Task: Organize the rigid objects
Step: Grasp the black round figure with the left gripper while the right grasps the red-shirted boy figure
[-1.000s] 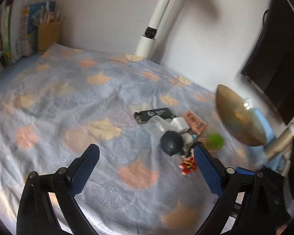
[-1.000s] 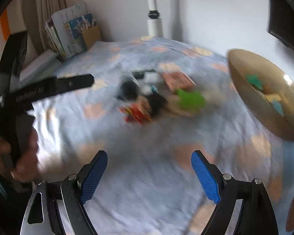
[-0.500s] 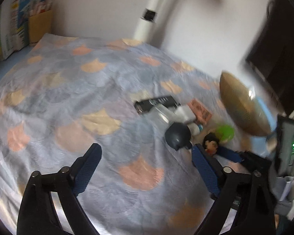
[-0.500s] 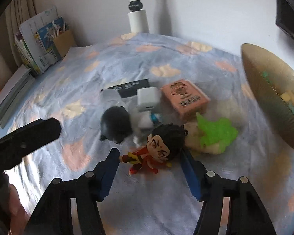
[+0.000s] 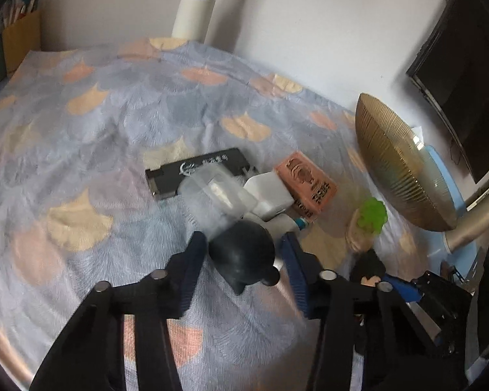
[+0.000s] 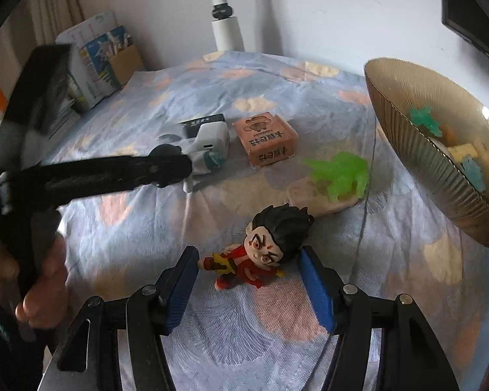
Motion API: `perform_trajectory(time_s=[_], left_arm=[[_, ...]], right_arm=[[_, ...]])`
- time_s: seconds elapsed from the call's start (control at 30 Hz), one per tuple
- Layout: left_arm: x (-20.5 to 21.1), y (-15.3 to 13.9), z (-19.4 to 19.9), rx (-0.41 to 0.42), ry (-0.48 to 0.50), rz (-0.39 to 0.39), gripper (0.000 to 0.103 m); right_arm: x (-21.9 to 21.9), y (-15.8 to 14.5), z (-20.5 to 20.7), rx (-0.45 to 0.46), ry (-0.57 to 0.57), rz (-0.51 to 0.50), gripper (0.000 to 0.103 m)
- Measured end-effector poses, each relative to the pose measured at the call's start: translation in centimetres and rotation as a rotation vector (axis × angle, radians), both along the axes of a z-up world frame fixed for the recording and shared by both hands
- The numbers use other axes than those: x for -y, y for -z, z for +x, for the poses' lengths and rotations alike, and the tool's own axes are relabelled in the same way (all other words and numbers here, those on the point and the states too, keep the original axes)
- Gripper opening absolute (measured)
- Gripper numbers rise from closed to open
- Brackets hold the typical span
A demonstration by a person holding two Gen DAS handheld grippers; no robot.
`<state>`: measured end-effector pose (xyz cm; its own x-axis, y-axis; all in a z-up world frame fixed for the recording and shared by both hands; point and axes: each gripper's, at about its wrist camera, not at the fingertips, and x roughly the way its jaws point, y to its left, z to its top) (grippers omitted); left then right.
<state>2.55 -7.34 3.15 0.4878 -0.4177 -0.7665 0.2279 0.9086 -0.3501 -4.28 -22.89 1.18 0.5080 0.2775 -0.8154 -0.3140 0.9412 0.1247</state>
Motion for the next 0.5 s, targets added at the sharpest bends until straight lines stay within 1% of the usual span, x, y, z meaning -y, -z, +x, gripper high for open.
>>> perform_trajectory(time_s=[0.07, 0.17, 0.2, 0.23, 0.33, 0.37, 0.43, 0.5], left_arm=[[-0.1, 0.0, -0.5, -0.002, 0.009, -0.014, 0.037], [-0.6, -0.1, -2.1, -0.005, 0.019, -0.004, 0.037], [-0.9, -0.1, -2.5, -0.011, 0.017, -0.005, 0.037], [-1.4, -0.1, -3.4, -0.019, 0.006, -0.007, 0.037], [-2.3, 0.0, -5.2, -0.031, -0.018, -0.029, 0.037], [-2.6, 0.0, -5.6, -0.034, -0.021, -0.037, 0.037], [-2.8, 0.2, -6.1, -0.042, -0.011, -0.047, 0.04], [-3.3, 0.4, -6.6, -0.063, 0.007, -0.064, 0.044]], right_arm=[[-0.4, 0.0, -0.3, 0.014, -0.026, -0.022, 0.062], [-0.8, -0.3, -1.0, 0.022, -0.082, 0.002, 0.061], [-1.0, -0.5, -1.5, 0.031, -0.108, 0.006, 0.06], [-1.4, -0.8, -2.1, 0.044, -0.14, 0.0, 0.053], [-2.3, -1.1, -3.9, 0.062, -0.238, -0.067, 0.053], [-2.5, -0.9, -4.4, 0.066, -0.259, -0.112, 0.053], [-2.5, -0.4, -4.8, 0.049, -0.259, -0.144, 0.053], [-1.9, -0.3, -4.8, 0.038, -0.215, -0.143, 0.053]])
